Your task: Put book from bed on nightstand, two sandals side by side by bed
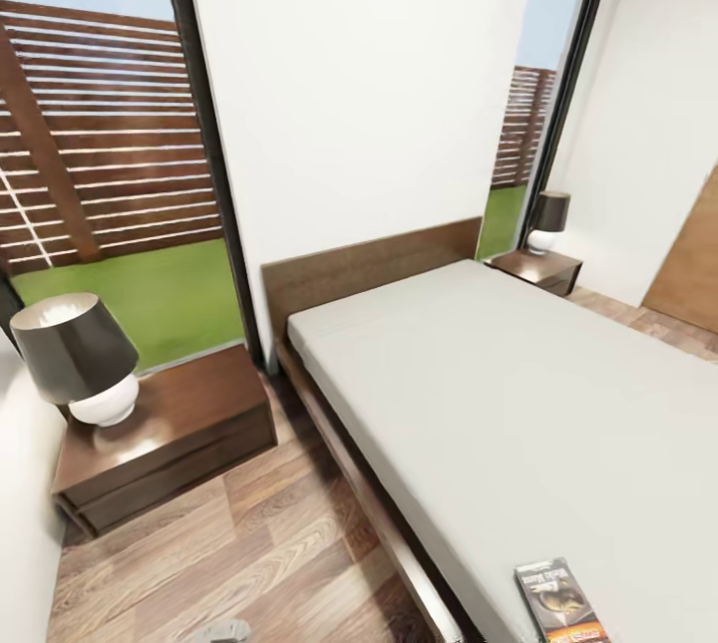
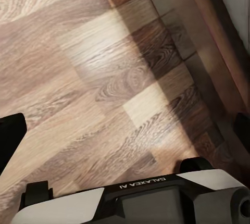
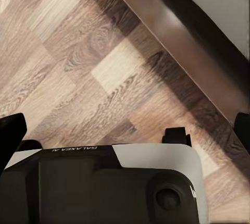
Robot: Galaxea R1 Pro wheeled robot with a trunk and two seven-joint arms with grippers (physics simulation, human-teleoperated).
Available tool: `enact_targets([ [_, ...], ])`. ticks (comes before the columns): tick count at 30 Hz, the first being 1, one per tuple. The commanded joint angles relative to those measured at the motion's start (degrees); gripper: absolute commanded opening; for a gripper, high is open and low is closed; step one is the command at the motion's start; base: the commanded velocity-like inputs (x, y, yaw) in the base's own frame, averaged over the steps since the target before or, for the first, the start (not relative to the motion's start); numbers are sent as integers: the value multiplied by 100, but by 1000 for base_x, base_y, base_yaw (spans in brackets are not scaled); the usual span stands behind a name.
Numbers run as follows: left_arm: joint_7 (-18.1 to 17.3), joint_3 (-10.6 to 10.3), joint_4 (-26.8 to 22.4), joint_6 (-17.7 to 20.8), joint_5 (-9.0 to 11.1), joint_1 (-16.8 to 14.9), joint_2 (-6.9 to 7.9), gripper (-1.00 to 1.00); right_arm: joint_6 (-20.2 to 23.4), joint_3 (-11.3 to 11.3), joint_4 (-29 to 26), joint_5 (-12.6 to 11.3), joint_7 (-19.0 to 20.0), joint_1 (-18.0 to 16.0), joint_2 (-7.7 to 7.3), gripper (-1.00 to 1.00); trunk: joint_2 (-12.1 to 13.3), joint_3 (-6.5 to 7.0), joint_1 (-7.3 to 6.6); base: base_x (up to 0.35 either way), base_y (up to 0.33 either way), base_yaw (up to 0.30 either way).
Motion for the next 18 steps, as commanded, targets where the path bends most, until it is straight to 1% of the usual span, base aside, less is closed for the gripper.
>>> enact_targets([
  [1,-10,44,4,-29,-61,-3,2,100,-45,-48,27,59,4,-11,-5,100,-6,-7,1,0,0,-282],
  [7,-12,46,4,-29,-61,-3,2,100,-52,-41,27,59,6,-11,-5,100,-6,-7,1,0,0,-277],
  [9,-12,46,4,-29,-61,-3,2,100,-53,-40,27,59,6,-11,-1,100,-6,-7,1,0,0,-181],
  [18,-9,45,4,-29,-61,-3,2,100,-53,-36,27,59,5,-11,10,100,-6,-7,1,0,0,-29],
])
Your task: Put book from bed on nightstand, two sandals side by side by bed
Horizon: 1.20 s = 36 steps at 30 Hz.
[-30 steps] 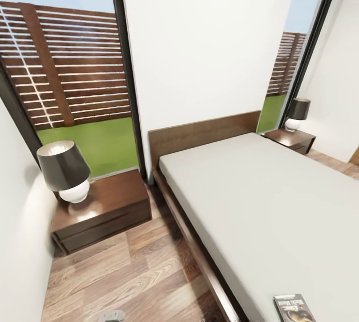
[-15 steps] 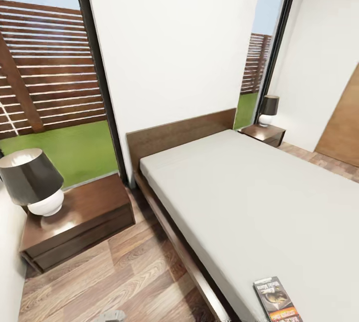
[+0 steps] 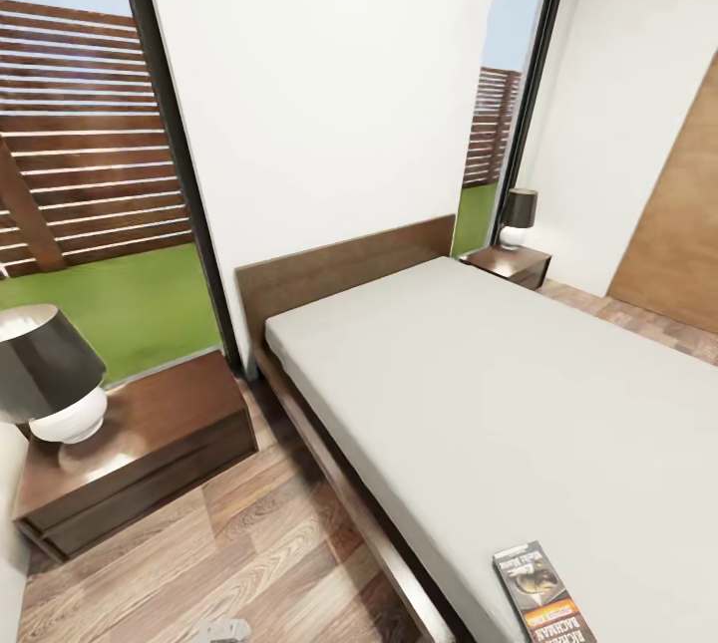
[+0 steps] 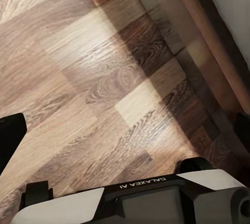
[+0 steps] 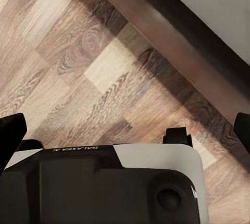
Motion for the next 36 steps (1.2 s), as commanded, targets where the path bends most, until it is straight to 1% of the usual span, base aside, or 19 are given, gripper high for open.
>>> enact_targets([
  [1,-11,42,6,-29,-61,-4,2,100,-46,-47,26,59,4,-9,-5,100,-6,-7,1,0,0,-17],
  [5,-11,43,6,-29,-61,-4,2,100,-46,-43,26,59,4,-9,-4,100,-6,-7,1,0,0,-136],
  [17,-11,40,6,-29,-61,-4,2,100,-48,-46,26,57,18,-9,-12,100,-6,-7,1,0,0,-242],
  [20,-13,38,6,-29,-61,-4,2,100,-37,-58,26,52,485,-9,-25,100,-6,-7,1,0,0,-46],
  [21,-13,38,6,-29,-61,-4,2,100,-33,-65,26,51,794,-9,-38,100,-6,-7,1,0,0,-21],
  [22,-12,37,6,-29,-61,-4,2,100,-30,-69,26,51,977,-9,-52,100,-6,-7,1,0,0,-17],
  [23,-11,40,6,-29,-61,-4,2,100,-25,-75,26,46,1377,-9,-114,100,-6,-7,1,0,0,-11],
  [24,-10,41,6,-29,-61,-4,2,100,-20,-79,26,41,1589,-9,-163,100,-6,-7,1,0,0,-9],
  [25,-13,41,6,-29,-61,-4,2,100,-12,-84,26,32,1994,-9,-294,100,-6,-7,1,0,0,-6],
  [26,-11,42,6,-29,-61,-4,2,100,6,-88,26,5,2390,-9,-506,100,-6,-7,1,0,0,-4],
  [27,-13,43,6,-29,-61,-4,2,100,17,-89,26,-23,2556,-9,-622,100,-6,-7,1,0,0,-3],
  [28,-13,44,6,-29,-61,-4,2,100,32,-91,26,-114,2795,-9,-826,100,-6,-7,1,0,0,-2],
  [29,-12,44,6,-29,-61,-4,2,100,37,-92,26,-178,2881,-9,-912,100,-6,-7,1,0,0,-1],
  [30,-11,44,6,-29,-61,-4,2,100,45,-93,26,-361,3003,-9,-1060,100,-6,-7,1,0,0,0],
  [31,-10,44,6,-29,-61,-4,2,100,48,-93,26,-458,3047,-9,-1118,100,-6,-7,1,0,0,0],
  [32,-10,45,6,-29,-61,-4,2,100,52,-93,26,-650,3110,-9,-1203,100,-6,-7,1,0,0,0],
  [33,-11,45,4,-29,-61,-4,2,100,53,-94,26,-738,3132,-9,-1233,100,-6,-7,1,0,0,0],
  [34,-12,45,3,-29,-61,-4,2,100,55,-94,23,-890,3164,-9,-1283,100,-6,-7,1,0,0,0],
  [36,-10,45,2,-29,-61,-4,2,100,60,-94,20,-1053,3192,-9,-1361,100,-6,-7,1,0,0,0],
])
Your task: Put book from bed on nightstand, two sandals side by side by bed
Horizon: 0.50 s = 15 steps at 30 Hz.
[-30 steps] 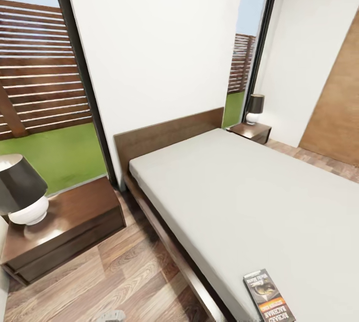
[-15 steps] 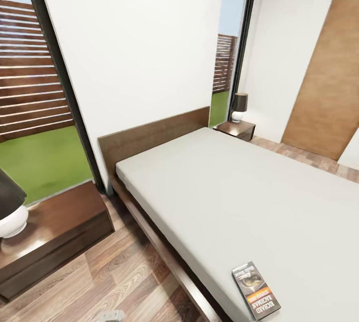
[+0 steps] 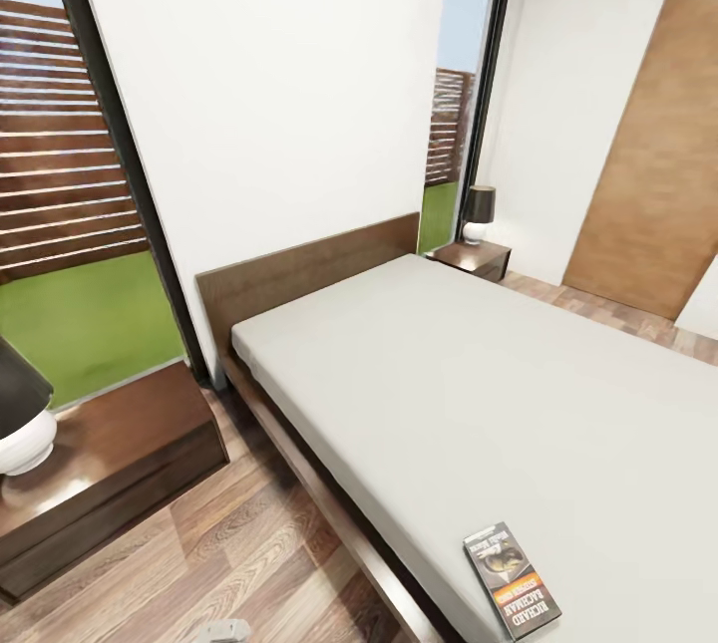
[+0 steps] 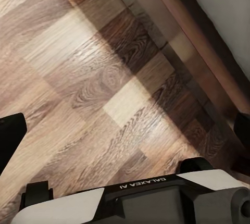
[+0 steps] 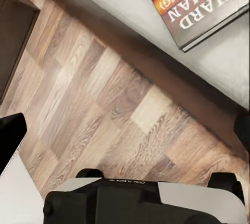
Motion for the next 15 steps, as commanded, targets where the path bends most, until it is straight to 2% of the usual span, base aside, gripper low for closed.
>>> enact_targets([
  [1,-12,43,7,-29,-61,-5,2,100,-41,7,25,-43,18,-10,-49,100,-6,-7,1,0,0,0],
  [4,-14,43,6,-33,-61,-5,2,100,-32,6,27,-177,32,-10,-277,100,-6,-7,1,0,0,0],
  [6,-12,43,3,-35,-61,-5,2,100,-25,-11,25,-309,37,-8,-499,100,-6,-7,1,0,0,0],
  [7,-11,43,2,-37,-61,-5,2,100,-22,-31,20,-535,40,-9,-659,100,-6,-7,1,0,0,0],
  [8,-10,43,1,-37,-61,-5,2,100,-21,-36,18,-698,40,-10,-718,100,-6,-7,1,0,0,0],
  [10,-11,43,1,-38,-61,-5,2,100,-20,-40,13,-878,40,-10,-771,100,-6,-7,1,0,0,0],
  [11,-10,43,1,-38,-61,-5,2,100,-20,-38,9,-1141,41,-10,-841,100,-6,-7,1,0,0,0],
  [15,-9,43,1,-38,-61,-5,2,100,-20,-28,7,-1418,41,-10,-898,100,-6,-7,1,0,0,0],
])
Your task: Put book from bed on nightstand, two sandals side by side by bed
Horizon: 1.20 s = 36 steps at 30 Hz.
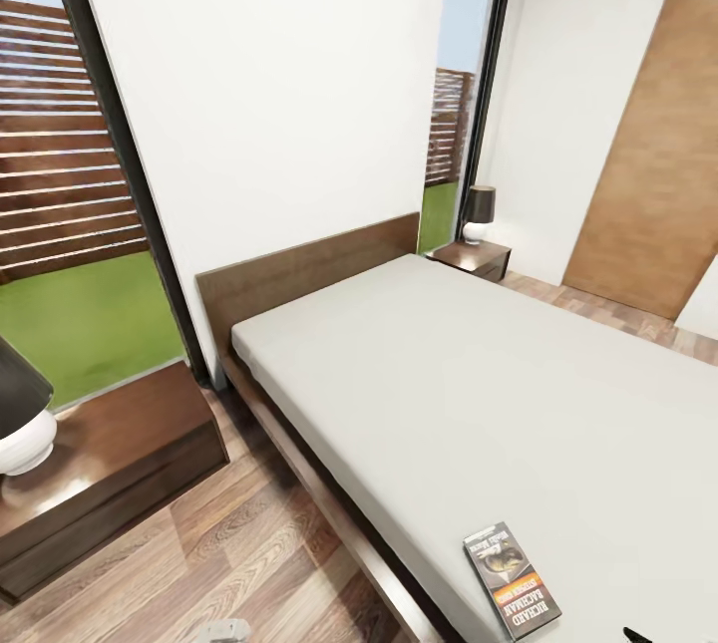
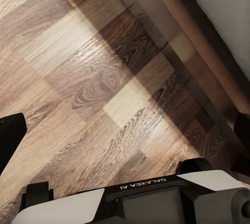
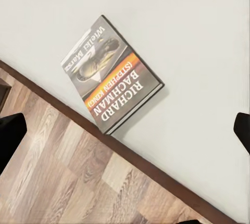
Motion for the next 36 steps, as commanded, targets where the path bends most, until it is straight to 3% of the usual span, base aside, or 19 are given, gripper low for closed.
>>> enact_targets([
  [1,-11,43,6,-28,-61,-5,2,100,-45,55,32,-106,22,-11,-16,100,-6,-7,1,0,0,0],
  [10,-12,43,6,-29,-61,-5,2,100,-60,90,45,-191,16,-12,-30,100,-6,-7,1,0,0,-86],
  [36,-12,43,6,-29,-61,-5,2,100,-143,94,37,-180,0,-13,-19,100,-6,-7,1,0,0,-279],
])
